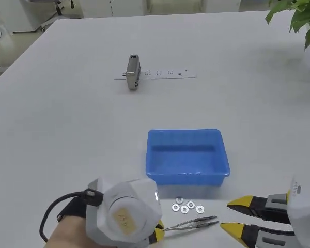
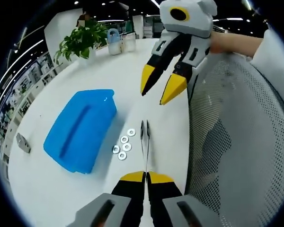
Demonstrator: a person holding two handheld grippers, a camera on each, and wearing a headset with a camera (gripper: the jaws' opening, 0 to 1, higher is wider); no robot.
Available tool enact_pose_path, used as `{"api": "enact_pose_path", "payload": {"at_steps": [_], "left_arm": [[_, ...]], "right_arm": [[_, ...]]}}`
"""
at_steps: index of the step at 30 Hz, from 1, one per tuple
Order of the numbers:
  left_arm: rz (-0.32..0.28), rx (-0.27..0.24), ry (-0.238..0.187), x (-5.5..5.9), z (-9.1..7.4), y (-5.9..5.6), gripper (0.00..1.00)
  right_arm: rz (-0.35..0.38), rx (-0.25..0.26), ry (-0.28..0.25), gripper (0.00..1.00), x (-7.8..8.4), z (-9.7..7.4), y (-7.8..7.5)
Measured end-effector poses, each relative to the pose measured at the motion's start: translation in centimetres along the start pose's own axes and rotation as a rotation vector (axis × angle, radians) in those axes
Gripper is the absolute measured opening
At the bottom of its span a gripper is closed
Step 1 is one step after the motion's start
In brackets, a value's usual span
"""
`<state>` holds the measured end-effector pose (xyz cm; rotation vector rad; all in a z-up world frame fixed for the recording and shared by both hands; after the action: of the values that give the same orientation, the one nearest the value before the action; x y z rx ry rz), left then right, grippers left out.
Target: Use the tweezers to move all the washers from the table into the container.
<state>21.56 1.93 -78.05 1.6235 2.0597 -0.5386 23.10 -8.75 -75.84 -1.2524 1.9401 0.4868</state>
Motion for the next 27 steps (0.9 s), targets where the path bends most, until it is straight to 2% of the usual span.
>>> {"api": "enact_pose_path", "payload": {"at_steps": [6,9,11,15,19,24,27], "left_arm": [[0.042,-0.011,-0.058,-2.7,-2.2,-0.5,0.00],[0.072,-0.008,-0.073,-3.9,-2.7,-1.0,0.00],[0.091,0.002,-0.084,-4.8,-3.0,-1.4,0.00],[0.134,0.023,-0.089,-6.1,-3.3,-2.1,0.00],[0.175,0.038,-0.074,-6.8,-3.3,-2.4,0.00],[0.192,0.048,-0.067,-7.0,-3.2,-2.5,0.00],[0.196,0.056,-0.060,-7.0,-3.3,-2.5,0.00]], "right_arm": [[-0.057,-0.034,0.017,0.17,-0.3,0.7,0.6],[-0.089,-0.059,0.020,0.17,-0.5,0.9,1.0],[-0.121,-0.096,0.019,0.17,-0.6,1.1,1.7],[-0.168,-0.140,0.038,0.18,-0.3,1.8,2.6],[-0.183,-0.178,0.045,0.16,-0.1,2.7,3.1],[-0.205,-0.230,0.051,0.10,0.1,3.6,3.7],[-0.217,-0.240,0.052,0.07,0.1,3.7,3.6]]}}
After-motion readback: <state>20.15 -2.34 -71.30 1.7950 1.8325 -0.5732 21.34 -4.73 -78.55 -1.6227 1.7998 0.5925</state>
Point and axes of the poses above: the centre of the closed fingertips' face, and the gripper's own axes: z roughly forward along the fingers, y roughly to its left, x roughly out of its underside, the point moved 2 cm from there along -z, roughly backward along the fingers, and after that the axes turned 5 degrees about x, right-handed, at the moved point
